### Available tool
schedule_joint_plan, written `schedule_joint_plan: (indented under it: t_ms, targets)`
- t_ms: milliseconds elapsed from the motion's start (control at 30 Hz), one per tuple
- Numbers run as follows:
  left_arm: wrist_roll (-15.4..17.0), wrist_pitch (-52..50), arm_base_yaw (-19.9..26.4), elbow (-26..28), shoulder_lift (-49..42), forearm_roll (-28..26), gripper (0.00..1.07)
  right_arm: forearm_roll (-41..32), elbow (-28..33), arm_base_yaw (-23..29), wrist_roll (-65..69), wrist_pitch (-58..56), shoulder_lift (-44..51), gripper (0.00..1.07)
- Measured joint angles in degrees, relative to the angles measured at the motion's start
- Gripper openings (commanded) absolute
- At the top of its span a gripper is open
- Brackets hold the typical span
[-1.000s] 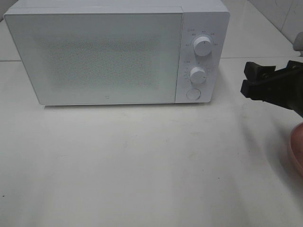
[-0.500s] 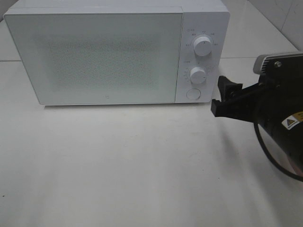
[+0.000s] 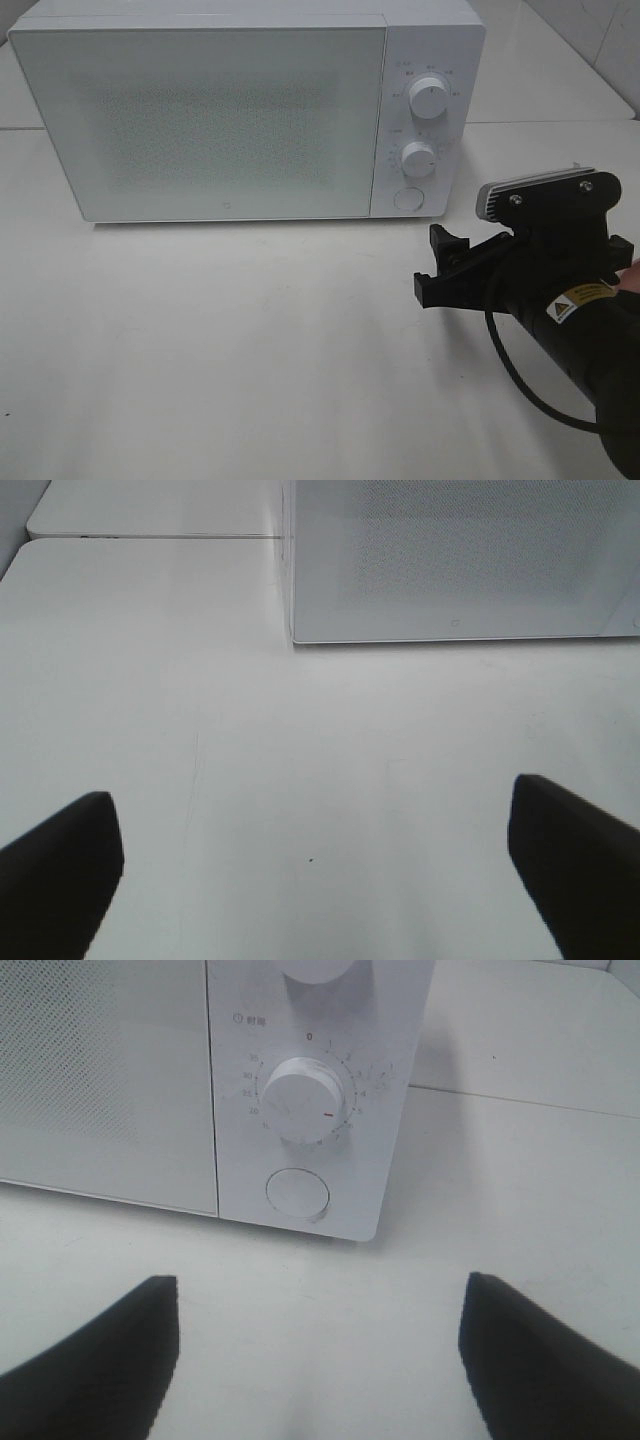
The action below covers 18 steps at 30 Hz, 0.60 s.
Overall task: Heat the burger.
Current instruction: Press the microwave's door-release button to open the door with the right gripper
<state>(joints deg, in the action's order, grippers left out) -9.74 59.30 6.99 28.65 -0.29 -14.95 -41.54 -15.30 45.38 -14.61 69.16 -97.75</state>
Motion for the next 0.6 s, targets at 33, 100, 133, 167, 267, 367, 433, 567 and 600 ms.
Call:
schedule_joint_plan:
  t_ms: [33, 100, 133, 167, 267, 367, 433, 567, 600]
  targets:
    - [0.0, 0.0, 0.0, 0.0, 0.0, 0.0, 1.02, -0.2, 0.0, 0.0, 0.6, 0.0, -0.1, 0.75]
    - [0.0, 0.0, 0.0, 0.0, 0.0, 0.0, 1.02, -0.1, 0.0, 0.0, 2.9, 0.1, -0.1, 0.75]
    - [0.0, 0.0, 0.0, 0.0, 0.0, 0.0, 1.02, -0.2, 0.0, 0.0, 4.2, 0.1, -0.1, 0.75]
    - [0.0, 0.0, 0.0, 0.0, 0.0, 0.0, 1.02, -0.2, 0.0, 0.0, 4.2, 0.1, -0.1, 0.75]
    - [0.0, 0.0, 0.0, 0.0, 0.0, 0.0, 1.02, -0.3, 0.0, 0.0, 14.6, 0.2, -0.1, 0.75]
    - [0.0, 0.0, 0.0, 0.0, 0.0, 0.0, 1.02, -0.3, 0.0, 0.0, 23.3, 0.2, -0.1, 0.75]
    - [0.0, 0.0, 0.0, 0.0, 0.0, 0.0, 1.02, -0.3, 0.0, 0.0, 26.6, 0.2, -0.1, 0.75]
    - [0.0, 0.0, 0.0, 0.0, 0.0, 0.0, 1.02, -0.3, 0.0, 0.0, 40.5, 0.2, -0.1, 0.75]
    - [0.0, 0.0, 0.0, 0.0, 0.0, 0.0, 1.02, -0.3, 0.0, 0.0, 44.5, 0.2, -0.1, 0.75]
